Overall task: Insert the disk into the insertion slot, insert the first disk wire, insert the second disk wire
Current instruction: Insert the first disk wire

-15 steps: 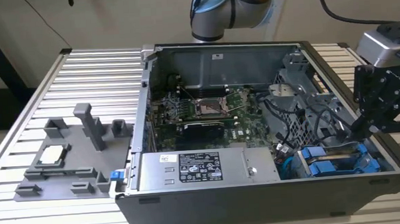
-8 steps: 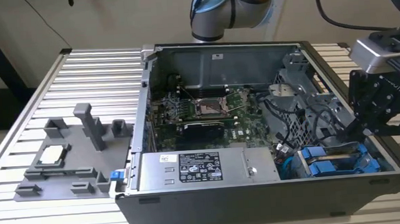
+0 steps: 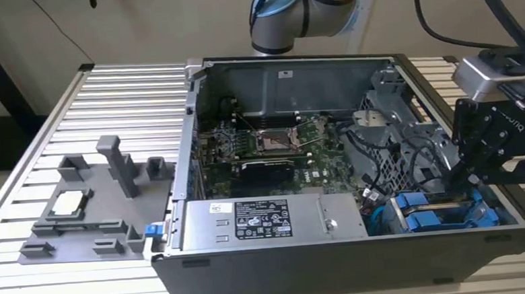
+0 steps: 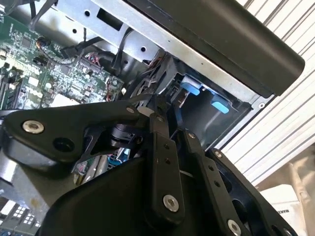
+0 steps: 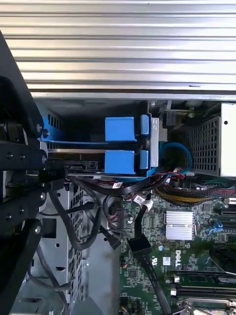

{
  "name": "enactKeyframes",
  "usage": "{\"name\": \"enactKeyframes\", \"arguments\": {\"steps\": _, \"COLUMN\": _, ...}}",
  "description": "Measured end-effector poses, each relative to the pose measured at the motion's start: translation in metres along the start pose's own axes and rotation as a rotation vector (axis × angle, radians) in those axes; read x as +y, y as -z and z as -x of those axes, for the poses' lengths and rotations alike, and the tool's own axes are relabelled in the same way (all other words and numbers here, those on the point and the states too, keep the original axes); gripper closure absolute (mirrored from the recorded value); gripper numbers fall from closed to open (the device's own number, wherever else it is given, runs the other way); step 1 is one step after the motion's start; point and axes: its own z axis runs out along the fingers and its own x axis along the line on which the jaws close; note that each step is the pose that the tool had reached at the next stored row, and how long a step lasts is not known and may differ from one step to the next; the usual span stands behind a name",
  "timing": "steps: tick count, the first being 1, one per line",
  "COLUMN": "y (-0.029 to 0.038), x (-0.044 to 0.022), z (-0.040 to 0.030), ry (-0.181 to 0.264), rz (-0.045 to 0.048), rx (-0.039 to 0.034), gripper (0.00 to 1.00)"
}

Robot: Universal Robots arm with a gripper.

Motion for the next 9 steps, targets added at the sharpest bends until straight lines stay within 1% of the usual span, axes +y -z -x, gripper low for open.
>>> {"name": "enactKeyframes", "arguments": {"steps": 3, "y": -0.0010, "x": -0.0041, "z": -0.0027, "ry": 0.000, "rz": 0.0135, "rx": -0.0002, "gripper": 0.81}}
{"name": "enactKeyframes", "arguments": {"steps": 9, "y": -0.0020, "x": -0.0046, "z": -0.0028, "ry": 0.000, "rz": 0.0143, "rx": -0.0005, "gripper": 0.81}}
